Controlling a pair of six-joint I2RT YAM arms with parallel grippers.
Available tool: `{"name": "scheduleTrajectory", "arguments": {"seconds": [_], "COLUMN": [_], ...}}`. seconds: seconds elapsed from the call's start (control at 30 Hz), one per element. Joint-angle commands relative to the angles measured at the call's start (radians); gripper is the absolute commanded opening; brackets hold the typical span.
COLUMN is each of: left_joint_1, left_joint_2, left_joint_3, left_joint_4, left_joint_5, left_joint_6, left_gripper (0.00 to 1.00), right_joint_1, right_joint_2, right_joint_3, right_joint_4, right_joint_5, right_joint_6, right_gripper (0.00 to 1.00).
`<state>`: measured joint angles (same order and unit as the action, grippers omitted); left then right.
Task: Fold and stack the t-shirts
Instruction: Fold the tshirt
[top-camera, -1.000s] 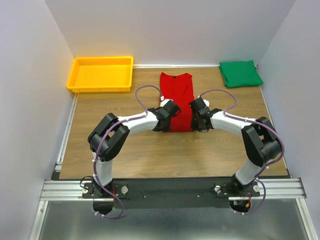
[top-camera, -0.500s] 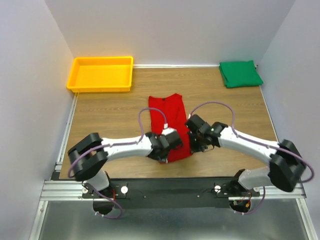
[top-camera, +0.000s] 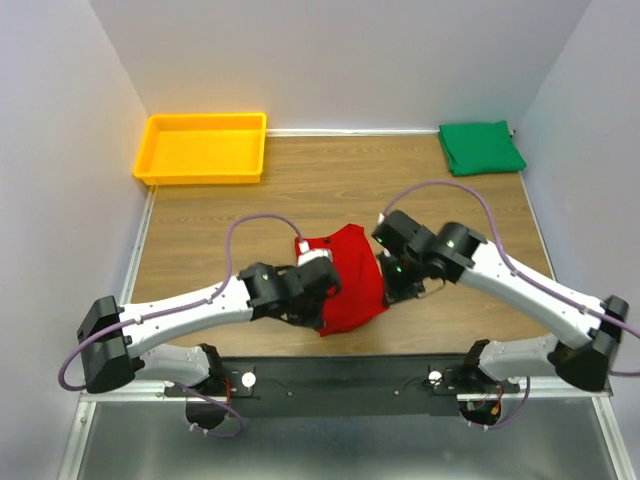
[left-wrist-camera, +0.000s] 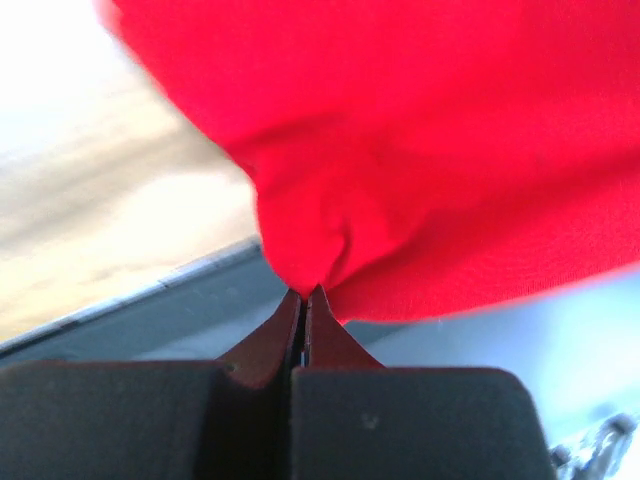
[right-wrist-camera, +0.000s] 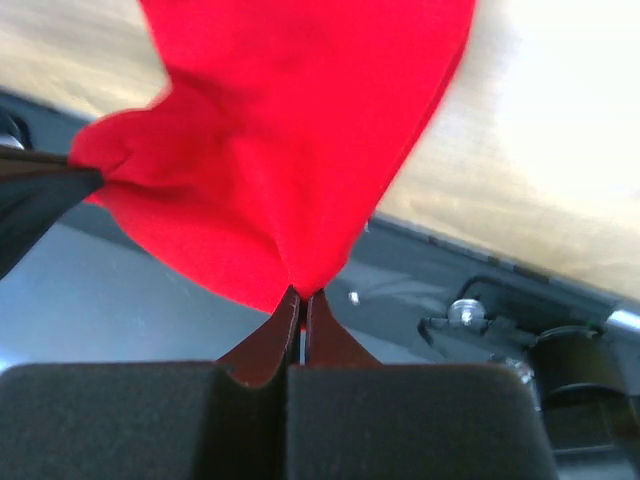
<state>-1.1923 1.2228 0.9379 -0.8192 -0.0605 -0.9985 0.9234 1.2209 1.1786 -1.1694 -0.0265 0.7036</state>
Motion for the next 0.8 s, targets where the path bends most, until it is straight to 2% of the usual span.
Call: {"name": "scheduleTrajectory", "arguments": {"seconds": [0.0, 0.37, 0.77], "left_joint_1": [0.127, 0.352, 0.572], "left_joint_2": [-0.029, 0.003, 0.112], "left_joint_3": [0.091, 0.242, 0.257], "left_joint_4": [-0.054, 0.046, 0.209], "left_joint_5": [-0.056, 0.01, 0.206], "left_joint_6": [0.087, 0.268, 0.4], "left_gripper": [0.0, 0.0, 0.0], "right_joint_1": [-0.012, -0.17, -0.296], "right_joint_2": [0.156, 0.388, 0.584], "right_joint_3": [0.22, 0.62, 0.806], "right_joint_4": [-0.088, -0.156, -0.154], "right_joint_5": [0.109, 0.085, -0.019], "right_joint_6": [-0.084, -0.283, -0.392], "right_gripper": [0.01, 0.01, 0.01]}}
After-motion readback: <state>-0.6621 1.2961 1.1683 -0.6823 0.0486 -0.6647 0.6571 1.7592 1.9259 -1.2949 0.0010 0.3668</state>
